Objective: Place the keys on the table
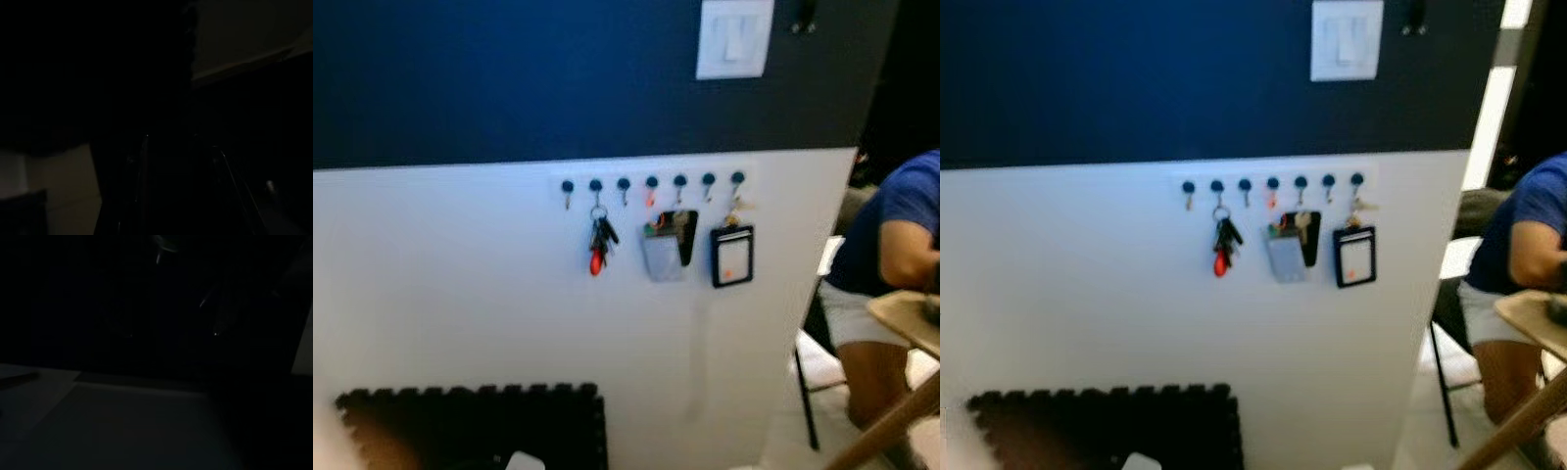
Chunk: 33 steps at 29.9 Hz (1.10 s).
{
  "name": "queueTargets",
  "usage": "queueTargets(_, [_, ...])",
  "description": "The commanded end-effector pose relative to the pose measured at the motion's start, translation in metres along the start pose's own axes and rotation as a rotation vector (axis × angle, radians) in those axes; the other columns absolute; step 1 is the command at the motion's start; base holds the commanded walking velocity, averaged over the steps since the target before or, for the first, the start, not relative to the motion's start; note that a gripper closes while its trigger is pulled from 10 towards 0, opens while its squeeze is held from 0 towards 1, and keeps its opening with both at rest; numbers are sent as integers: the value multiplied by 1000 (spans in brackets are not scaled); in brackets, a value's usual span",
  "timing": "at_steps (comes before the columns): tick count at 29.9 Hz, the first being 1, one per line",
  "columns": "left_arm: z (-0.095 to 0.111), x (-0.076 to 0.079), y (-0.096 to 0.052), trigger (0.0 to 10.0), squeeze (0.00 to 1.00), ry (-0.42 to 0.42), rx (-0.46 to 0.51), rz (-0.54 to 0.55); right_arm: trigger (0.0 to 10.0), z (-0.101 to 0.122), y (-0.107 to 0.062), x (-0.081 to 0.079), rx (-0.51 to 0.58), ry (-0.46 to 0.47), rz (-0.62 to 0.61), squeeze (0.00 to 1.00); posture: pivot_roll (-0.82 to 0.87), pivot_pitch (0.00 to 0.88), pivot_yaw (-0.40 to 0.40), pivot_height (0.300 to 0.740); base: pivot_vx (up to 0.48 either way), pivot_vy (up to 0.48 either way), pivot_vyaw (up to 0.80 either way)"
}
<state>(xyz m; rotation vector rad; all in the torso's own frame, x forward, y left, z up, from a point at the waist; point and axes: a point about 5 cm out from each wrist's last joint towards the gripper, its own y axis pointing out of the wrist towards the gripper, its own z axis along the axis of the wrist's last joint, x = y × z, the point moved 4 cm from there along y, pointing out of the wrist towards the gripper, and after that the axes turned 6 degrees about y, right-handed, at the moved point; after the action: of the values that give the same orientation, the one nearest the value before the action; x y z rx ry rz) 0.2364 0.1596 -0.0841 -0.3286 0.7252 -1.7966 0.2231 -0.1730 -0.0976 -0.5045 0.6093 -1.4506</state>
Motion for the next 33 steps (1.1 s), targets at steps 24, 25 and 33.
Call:
queueTargets(24, [-1,1,2,10000,0,31,-28,-5,10000,7,3,1,16,58,-29,0,63,0,26,740,0,0,633])
queueTargets(25, [-1,1,2,10000,0,35,-28,-7,10000,6,3,1,15,53,-29,0,63,0,26,740,0,0,0])
queueTargets(33, [-1,-3,3,10000,0,32,-49,18,10000,6,2,3,15,51,-29,0,56,0,28,740,0,-467,0])
